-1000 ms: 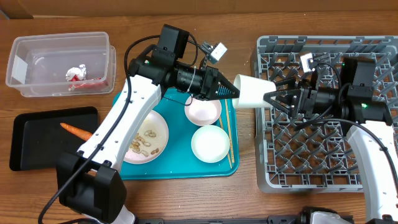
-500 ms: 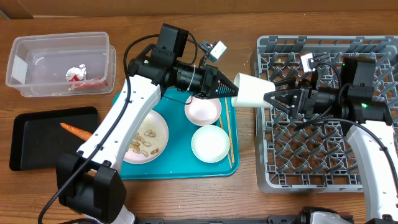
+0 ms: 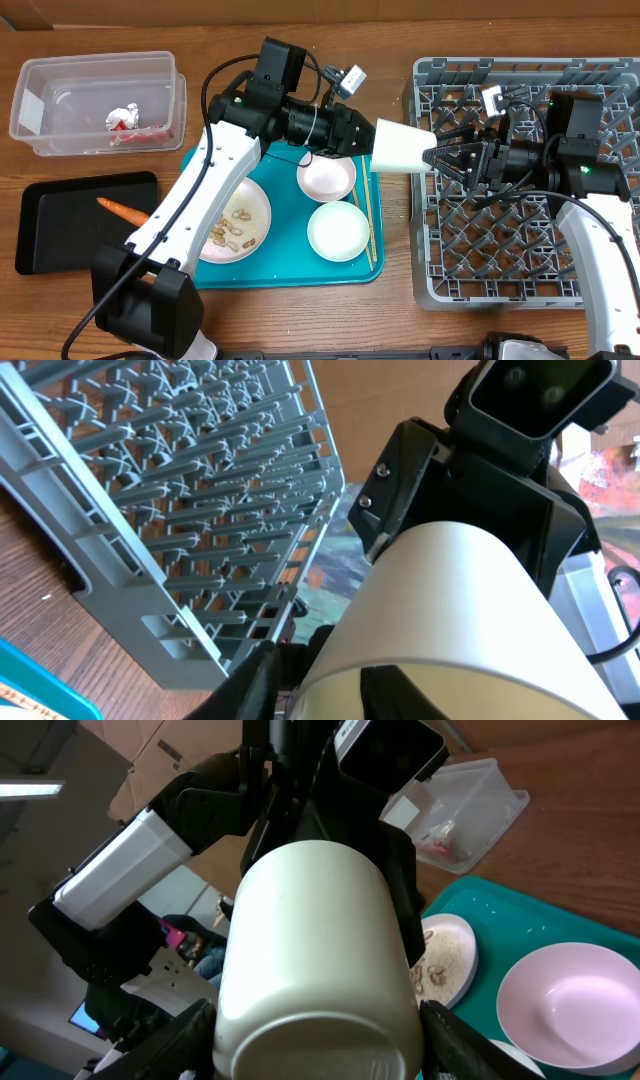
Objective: Sort waste into correct bins and load items into the dishwasher
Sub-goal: 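Lift the cup toward the right gripper and hand it over, then place the white cup upside down in the rack's right side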
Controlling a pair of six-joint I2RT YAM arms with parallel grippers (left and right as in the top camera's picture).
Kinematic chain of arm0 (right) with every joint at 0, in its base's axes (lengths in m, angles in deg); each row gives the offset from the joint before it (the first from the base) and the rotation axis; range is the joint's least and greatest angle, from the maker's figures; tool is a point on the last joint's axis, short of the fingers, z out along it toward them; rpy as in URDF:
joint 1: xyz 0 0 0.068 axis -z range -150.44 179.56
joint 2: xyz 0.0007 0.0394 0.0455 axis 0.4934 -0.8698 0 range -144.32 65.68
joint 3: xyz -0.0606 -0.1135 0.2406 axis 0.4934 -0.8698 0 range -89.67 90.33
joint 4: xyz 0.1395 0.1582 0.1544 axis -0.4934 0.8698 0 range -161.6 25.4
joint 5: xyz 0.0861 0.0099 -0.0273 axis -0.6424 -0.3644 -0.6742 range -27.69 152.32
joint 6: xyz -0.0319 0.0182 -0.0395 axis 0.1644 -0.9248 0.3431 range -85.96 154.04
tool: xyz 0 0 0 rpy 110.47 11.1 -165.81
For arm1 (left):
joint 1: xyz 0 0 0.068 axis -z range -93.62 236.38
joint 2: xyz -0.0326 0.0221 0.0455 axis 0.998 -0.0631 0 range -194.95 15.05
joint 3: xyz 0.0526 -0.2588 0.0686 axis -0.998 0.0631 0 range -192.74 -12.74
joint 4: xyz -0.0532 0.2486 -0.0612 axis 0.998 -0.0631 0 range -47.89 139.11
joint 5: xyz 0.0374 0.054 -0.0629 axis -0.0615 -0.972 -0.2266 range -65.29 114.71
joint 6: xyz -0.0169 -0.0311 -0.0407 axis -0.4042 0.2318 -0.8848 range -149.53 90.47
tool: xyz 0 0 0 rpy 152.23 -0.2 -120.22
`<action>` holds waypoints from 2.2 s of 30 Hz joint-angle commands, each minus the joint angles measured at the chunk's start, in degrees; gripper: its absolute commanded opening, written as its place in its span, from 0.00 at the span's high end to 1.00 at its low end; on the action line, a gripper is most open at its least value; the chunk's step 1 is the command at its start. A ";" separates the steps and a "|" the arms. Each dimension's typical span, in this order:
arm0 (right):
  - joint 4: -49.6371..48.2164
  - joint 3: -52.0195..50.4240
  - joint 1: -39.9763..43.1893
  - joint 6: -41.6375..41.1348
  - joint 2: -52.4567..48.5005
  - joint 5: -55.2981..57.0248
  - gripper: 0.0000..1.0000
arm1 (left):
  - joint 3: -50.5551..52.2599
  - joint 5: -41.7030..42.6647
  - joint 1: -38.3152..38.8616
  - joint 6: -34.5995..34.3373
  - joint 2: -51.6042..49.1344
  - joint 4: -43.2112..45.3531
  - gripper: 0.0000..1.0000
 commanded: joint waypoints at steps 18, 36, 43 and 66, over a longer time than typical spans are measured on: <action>0.22 1.31 -0.22 -1.31 0.11 11.74 0.54 | -0.98 -9.09 -2.05 3.08 1.33 -5.18 0.63; 31.23 22.03 -0.15 -6.60 0.33 60.57 0.58 | -1.07 -27.63 -11.93 8.61 1.70 -20.72 0.64; 42.23 27.76 -0.11 -15.89 0.33 86.95 0.58 | -1.07 -35.56 -14.84 10.49 1.75 -25.49 0.65; 46.77 24.90 30.21 -22.60 -3.26 90.16 0.58 | -1.09 -42.47 -15.04 10.49 4.04 -27.71 0.68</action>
